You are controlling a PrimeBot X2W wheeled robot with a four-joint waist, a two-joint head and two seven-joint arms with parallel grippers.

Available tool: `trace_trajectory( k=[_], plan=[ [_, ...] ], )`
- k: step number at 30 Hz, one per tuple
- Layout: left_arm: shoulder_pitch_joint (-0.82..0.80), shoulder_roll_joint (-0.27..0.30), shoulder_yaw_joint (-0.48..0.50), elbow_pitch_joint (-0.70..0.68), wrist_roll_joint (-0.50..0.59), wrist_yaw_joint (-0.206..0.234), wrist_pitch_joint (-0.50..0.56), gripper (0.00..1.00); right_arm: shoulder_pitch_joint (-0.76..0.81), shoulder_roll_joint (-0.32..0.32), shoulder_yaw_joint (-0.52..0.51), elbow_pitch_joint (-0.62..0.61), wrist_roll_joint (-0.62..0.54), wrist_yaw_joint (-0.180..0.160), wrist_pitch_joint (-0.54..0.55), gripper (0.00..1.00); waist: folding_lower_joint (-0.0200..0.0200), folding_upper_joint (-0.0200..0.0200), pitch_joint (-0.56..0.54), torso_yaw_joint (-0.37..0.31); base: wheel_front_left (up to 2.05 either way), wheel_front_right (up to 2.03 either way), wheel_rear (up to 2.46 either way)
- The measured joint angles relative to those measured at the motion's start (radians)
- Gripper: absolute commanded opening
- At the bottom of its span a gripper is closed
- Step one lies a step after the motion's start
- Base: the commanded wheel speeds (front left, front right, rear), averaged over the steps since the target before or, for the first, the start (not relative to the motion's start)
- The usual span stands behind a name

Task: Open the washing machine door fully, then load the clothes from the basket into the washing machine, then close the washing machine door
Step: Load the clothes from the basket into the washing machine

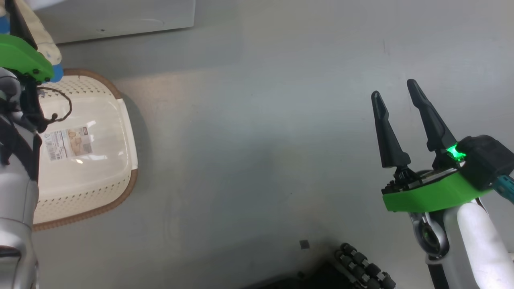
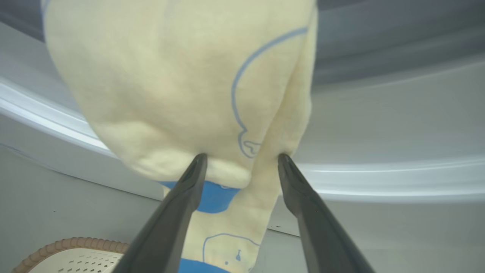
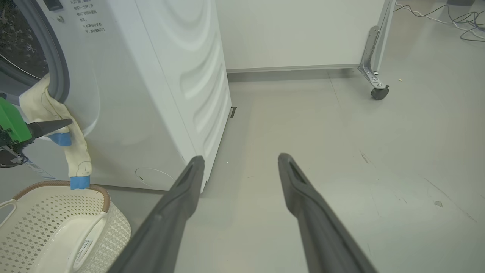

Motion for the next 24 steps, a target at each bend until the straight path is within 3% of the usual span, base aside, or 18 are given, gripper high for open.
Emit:
trace_trajectory(
  k=[9, 10, 11, 13, 24],
  plan=[
    [-0.062, 0.009, -0.001, 0.067, -0.009, -0.039, -0.026, 1.0, -0.016, 0.0, 0.016, -0.001, 0.009, 0.0, 0.0, 1.0, 0.0, 0.0, 0.015, -0.009, 0.0, 0.0, 0.0],
    [-0.063, 0.009, -0.001, 0.07, -0.009, -0.043, -0.03, 0.96, -0.02, 0.0, 0.016, -0.002, 0.009, 0.0, 0.0, 1.0, 0.0, 0.0, 0.016, -0.009, 0.0, 0.0, 0.0],
    [-0.064, 0.009, -0.001, 0.073, -0.009, -0.045, -0.036, 0.58, -0.021, 0.0, 0.016, -0.002, 0.009, 0.0, 0.0, 1.0, 0.0, 0.0, 0.016, -0.008, 0.0, 0.0, 0.0],
    [-0.072, 0.009, -0.002, 0.081, -0.012, -0.053, -0.044, 0.0, -0.021, 0.0, 0.016, -0.001, 0.009, 0.0, 0.0, 1.0, 0.0, 0.0, 0.016, -0.007, 0.0, 0.0, 0.0],
    [-0.056, 0.01, -0.004, 0.068, -0.017, -0.089, -0.079, 0.0, -0.021, 0.0, 0.021, 0.01, 0.009, 0.0, 0.0, 1.0, 0.0, 0.0001, -0.016, 0.005, 0.0, 0.0, 0.0]
  ],
)
